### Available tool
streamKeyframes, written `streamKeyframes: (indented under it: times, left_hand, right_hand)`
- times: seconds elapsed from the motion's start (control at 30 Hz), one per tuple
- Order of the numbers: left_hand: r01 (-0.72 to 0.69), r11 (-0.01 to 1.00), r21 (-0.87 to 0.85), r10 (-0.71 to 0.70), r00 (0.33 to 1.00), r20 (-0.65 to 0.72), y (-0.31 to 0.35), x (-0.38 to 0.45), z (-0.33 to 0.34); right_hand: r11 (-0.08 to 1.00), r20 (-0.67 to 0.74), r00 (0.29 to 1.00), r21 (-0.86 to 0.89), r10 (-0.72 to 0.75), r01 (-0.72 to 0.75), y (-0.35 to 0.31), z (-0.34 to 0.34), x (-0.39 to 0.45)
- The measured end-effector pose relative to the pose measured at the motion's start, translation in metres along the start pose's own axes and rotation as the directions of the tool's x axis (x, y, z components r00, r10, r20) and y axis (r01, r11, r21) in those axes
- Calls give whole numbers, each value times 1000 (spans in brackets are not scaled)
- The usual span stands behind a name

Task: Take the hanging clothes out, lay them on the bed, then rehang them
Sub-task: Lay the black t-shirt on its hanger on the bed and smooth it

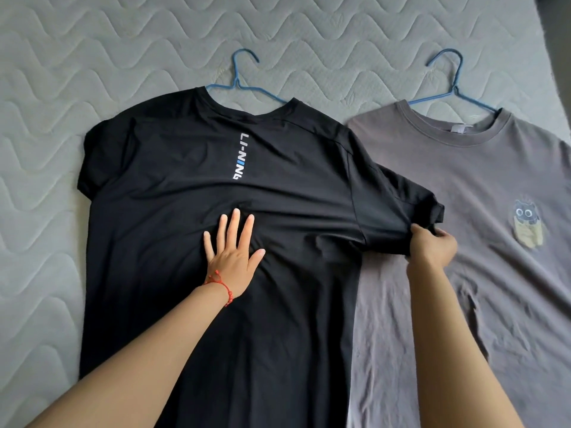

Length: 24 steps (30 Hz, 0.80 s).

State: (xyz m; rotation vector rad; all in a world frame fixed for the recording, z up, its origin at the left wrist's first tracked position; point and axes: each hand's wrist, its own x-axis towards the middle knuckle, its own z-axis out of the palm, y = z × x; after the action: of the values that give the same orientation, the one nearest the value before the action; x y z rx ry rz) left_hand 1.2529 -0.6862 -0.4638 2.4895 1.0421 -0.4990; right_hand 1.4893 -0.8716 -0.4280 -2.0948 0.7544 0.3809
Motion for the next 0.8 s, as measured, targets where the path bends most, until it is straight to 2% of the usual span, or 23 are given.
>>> streamKeyframes:
  times: [0.07,0.1,0.17,0.23,0.33,0.4,0.47,0.57,0.63,0.73,0.8]
  left_hand:
    - [-41,999,-29,41,999,17,-3,-3,-7]
    - [-59,997,-52,60,998,17,-6,-5,-11]
    - [-74,990,-120,70,997,-35,-13,-11,-17]
    - [-52,979,-198,24,990,-139,-26,-18,-21]
    - [-6,970,-245,-67,955,-288,-57,-24,-28]
    - [16,967,-254,-112,922,-370,-84,-19,-37]
    - [69,953,-296,-201,874,-443,-111,-10,-50]
    - [178,877,-446,-400,784,-474,-151,11,-69]
    - [230,778,-584,-547,706,-451,-177,29,-81]
    - [268,587,-764,-712,621,-329,-205,57,-99]
    - [264,482,-835,-750,617,-238,-215,72,-111]
  right_hand:
    - [990,-147,989,-141,-2,-19,5,-14,-7]
    - [972,-199,979,-234,-52,4,8,-18,-17]
    - [901,-204,934,-386,-293,198,16,-12,-44]
    - [741,-15,815,-427,-579,519,29,14,-75]
    - [466,278,559,-337,-781,818,44,70,-129]
    - [320,431,399,-246,-810,915,46,108,-164]
    - [248,558,312,-189,-769,950,49,141,-185]
    - [75,659,237,-265,-714,961,61,169,-182]
    - [-48,682,191,-316,-706,948,71,174,-172]
    - [-68,660,181,-334,-729,940,75,178,-168]
    - [-47,648,193,-333,-737,942,75,179,-170]
